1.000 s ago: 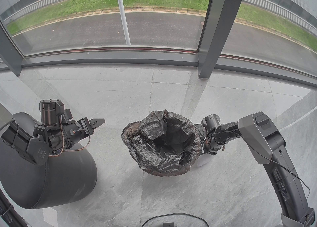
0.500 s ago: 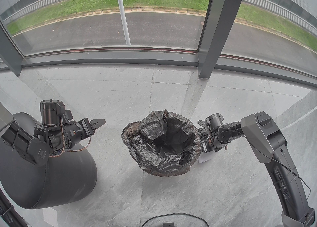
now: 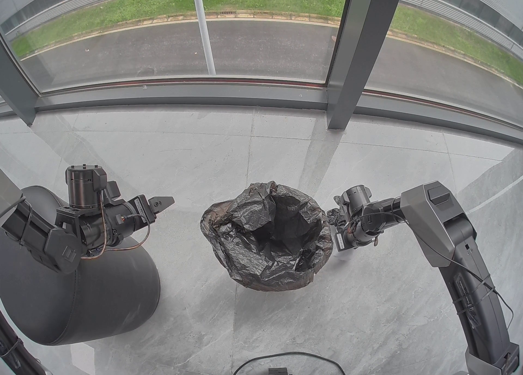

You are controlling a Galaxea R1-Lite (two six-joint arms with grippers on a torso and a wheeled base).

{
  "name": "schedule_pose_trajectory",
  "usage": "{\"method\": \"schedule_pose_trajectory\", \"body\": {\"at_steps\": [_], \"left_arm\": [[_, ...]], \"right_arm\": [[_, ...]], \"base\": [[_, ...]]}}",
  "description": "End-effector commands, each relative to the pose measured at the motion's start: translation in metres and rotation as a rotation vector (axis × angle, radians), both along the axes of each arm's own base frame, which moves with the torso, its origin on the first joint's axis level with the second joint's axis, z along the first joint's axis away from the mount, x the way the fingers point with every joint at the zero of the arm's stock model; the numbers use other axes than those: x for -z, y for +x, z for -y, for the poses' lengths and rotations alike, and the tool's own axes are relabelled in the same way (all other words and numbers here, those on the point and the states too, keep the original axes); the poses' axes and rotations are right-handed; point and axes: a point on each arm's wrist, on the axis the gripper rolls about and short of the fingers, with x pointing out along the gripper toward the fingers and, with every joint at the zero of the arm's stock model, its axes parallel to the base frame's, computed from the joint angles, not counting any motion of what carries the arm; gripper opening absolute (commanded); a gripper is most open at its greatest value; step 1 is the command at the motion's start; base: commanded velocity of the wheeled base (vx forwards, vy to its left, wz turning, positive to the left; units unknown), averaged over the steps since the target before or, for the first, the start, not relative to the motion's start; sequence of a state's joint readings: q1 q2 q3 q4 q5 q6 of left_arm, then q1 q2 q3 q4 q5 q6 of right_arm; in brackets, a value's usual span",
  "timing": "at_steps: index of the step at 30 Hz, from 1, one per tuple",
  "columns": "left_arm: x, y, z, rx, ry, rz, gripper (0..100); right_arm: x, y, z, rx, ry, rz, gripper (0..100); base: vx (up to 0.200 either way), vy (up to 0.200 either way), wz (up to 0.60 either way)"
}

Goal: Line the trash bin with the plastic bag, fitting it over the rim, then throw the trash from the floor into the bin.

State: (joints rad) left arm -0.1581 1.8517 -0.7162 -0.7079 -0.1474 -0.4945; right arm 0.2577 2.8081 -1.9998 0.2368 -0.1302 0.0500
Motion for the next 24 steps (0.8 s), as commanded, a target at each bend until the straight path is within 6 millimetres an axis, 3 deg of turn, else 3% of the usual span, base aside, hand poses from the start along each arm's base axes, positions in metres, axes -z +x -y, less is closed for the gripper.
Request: {"method": "schedule_pose_trajectory", "body": {"at_steps": [1,5,7,8,11,15,16,17,19,22,24], "left_arm": [[-0.003,-0.002,0.0,0.001,-0.006,0.009,100],[-0.005,-0.003,0.0,0.002,-0.008,0.013,100],[-0.007,-0.005,-0.001,0.002,-0.009,0.019,100],[-0.008,-0.005,-0.001,0.002,-0.009,0.022,100],[-0.013,-0.008,-0.001,0.002,-0.016,0.035,100],[-0.015,-0.01,-0.001,0.004,-0.019,0.04,100],[-0.015,-0.01,0.0,0.006,-0.019,0.039,100],[-0.015,-0.01,0.0,0.006,-0.019,0.039,100],[-0.012,-0.011,0.002,0.015,-0.018,0.031,100],[-0.012,-0.013,0.005,0.023,-0.016,0.026,100],[-0.011,-0.013,0.007,0.027,-0.013,0.024,100]], "right_arm": [[-0.05,-0.003,-0.004,0.0,0.0,0.043,0],[-0.116,-0.015,-0.013,-0.018,0.005,0.102,0],[-0.169,-0.036,-0.024,-0.036,-0.013,0.139,0],[-0.182,-0.043,-0.029,-0.044,-0.021,0.145,0],[-0.245,-0.094,-0.056,-0.125,-0.028,0.142,0],[-0.294,-0.166,-0.098,-0.288,-0.014,0.132,0],[-0.302,-0.188,-0.108,-0.338,-0.021,0.105,0],[-0.304,-0.191,-0.109,-0.344,-0.021,0.101,0],[-0.307,-0.232,-0.128,-0.384,-0.038,0.003,0],[-0.298,-0.241,-0.132,-0.317,-0.037,-0.073,0],[-0.273,-0.234,-0.136,-0.22,-0.071,-0.175,0]], "base": [[0.0,0.0,0.0],[0.0,0.0,0.0],[0.0,0.0,0.0],[0.0,0.0,0.0],[0.0,0.0,0.0],[0.0,0.0,0.0],[0.0,0.0,0.0],[0.0,0.0,0.0],[0.0,0.0,0.0],[0.0,0.0,0.0],[0.0,0.0,0.0]]}}
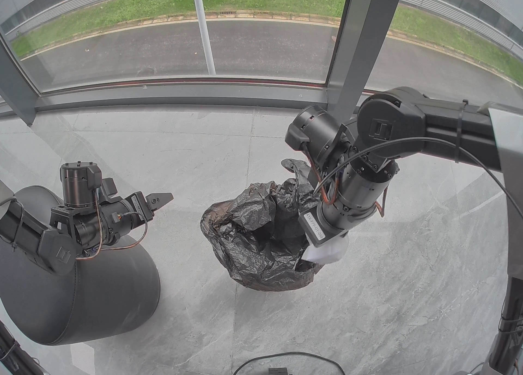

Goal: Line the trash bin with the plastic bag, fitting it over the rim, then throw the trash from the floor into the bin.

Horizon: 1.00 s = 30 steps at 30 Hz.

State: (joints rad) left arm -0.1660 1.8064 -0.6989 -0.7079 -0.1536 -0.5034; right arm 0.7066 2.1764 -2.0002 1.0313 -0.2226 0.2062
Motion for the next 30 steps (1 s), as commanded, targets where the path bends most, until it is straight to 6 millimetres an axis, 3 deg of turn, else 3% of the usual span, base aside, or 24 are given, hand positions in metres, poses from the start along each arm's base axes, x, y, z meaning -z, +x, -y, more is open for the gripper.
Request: {"method": "schedule_pose_trajectory", "body": {"at_steps": [1,10,17,24,25,30], "left_arm": [[0.0,-0.004,0.005,0.018,0.001,-0.001,100],[0.004,-0.001,0.006,0.018,0.003,-0.013,100],[0.005,-0.001,0.006,0.018,0.004,-0.016,100],[0.006,-0.001,0.006,0.018,0.004,-0.019,100],[0.005,-0.001,0.006,0.018,0.004,-0.017,100],[0.006,-0.001,0.006,0.018,0.004,-0.019,100]], "right_arm": [[-0.007,-0.038,-0.013,0.076,-0.011,-0.077,0],[0.015,-0.019,-0.011,0.133,0.017,-0.169,0],[0.054,0.018,-0.027,0.155,0.138,-0.152,0],[0.059,0.025,-0.028,0.169,0.165,-0.134,0],[0.061,0.025,-0.029,0.17,0.163,-0.134,100],[0.062,0.026,-0.03,0.169,0.164,-0.126,100]], "base": [[0.0,0.0,0.0],[0.0,0.0,0.0],[0.0,0.0,0.0],[0.0,0.0,0.0],[0.0,0.0,0.0],[0.0,0.0,0.0]]}}
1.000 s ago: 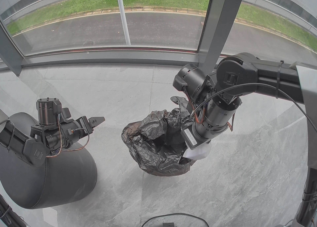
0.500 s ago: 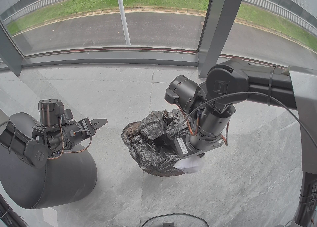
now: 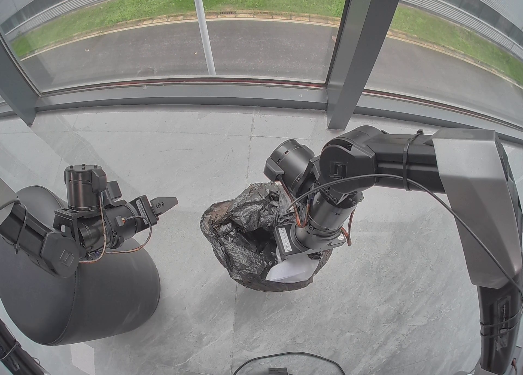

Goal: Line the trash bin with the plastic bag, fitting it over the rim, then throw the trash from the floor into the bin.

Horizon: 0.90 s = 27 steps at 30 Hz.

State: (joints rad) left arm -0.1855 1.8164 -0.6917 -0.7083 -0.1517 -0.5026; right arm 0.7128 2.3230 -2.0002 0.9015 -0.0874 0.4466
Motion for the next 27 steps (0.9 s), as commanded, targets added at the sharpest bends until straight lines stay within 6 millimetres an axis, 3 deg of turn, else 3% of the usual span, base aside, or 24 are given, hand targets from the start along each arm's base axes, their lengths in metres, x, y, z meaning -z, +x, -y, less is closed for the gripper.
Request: {"method": "schedule_pose_trajectory", "body": {"at_steps": [1,21,27], "left_arm": [[0.001,0.0,0.0,0.0,0.0,-0.003,100],[0.011,0.003,0.005,0.011,0.007,-0.013,100],[0.013,0.003,0.005,0.015,0.002,0.024,100]], "right_arm": [[0.005,0.002,-0.003,-0.003,-0.003,0.0,100],[0.028,0.023,-0.024,-0.048,0.078,0.133,100],[0.054,0.029,-0.027,-0.034,0.046,0.099,100]], "base": [[0.0,0.0,0.0],[0.0,0.0,0.0],[0.0,0.0,0.0]]}}
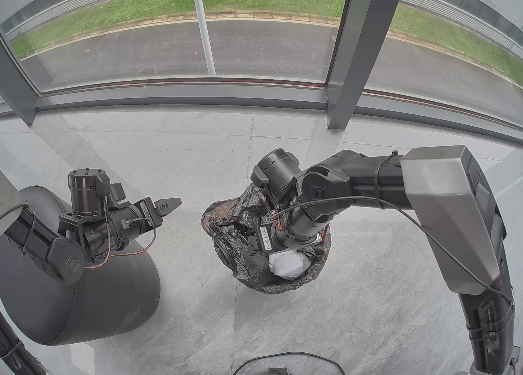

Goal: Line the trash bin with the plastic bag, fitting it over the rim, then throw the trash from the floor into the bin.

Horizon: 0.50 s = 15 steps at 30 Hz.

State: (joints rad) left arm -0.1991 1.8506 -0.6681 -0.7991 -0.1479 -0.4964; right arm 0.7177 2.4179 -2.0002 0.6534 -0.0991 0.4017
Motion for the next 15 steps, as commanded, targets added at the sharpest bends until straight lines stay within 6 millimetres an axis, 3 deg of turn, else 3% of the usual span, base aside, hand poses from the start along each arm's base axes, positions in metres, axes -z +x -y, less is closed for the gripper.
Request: {"method": "schedule_pose_trajectory", "body": {"at_steps": [1,7,15], "left_arm": [[0.007,0.0,0.001,0.002,0.002,-0.014,100],[0.009,0.001,0.001,0.0,0.003,-0.015,100],[0.013,0.003,0.001,0.0,0.007,-0.028,100]], "right_arm": [[0.028,0.006,-0.002,0.011,-0.038,-0.04,100],[0.065,0.02,-0.001,0.012,-0.057,-0.064,100],[0.098,0.04,0.008,0.008,-0.048,-0.058,100]], "base": [[0.0,0.0,0.0],[0.0,0.0,0.0],[0.0,0.0,0.0]]}}
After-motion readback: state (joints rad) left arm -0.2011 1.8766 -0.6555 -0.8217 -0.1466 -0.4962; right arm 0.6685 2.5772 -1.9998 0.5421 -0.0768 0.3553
